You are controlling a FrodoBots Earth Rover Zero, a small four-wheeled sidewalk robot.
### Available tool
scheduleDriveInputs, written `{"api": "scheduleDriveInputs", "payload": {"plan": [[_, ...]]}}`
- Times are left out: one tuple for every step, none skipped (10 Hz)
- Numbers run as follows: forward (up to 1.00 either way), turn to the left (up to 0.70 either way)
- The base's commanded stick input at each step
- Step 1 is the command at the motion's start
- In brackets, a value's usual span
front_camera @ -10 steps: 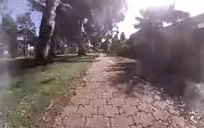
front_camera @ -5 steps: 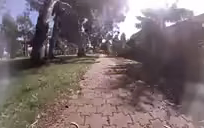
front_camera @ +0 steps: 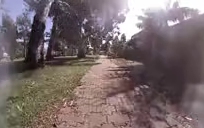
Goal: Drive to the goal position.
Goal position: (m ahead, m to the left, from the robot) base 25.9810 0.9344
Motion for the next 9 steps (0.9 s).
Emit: {"api": "scheduleDriveInputs", "payload": {"plan": [[0.7,0.0],[0.7,0.0],[0.7,0.0],[0.7,0.0],[0.7,0.0],[0.7,0.0],[0.7,0.0],[0.7,0.0],[0.7,0.0]]}}
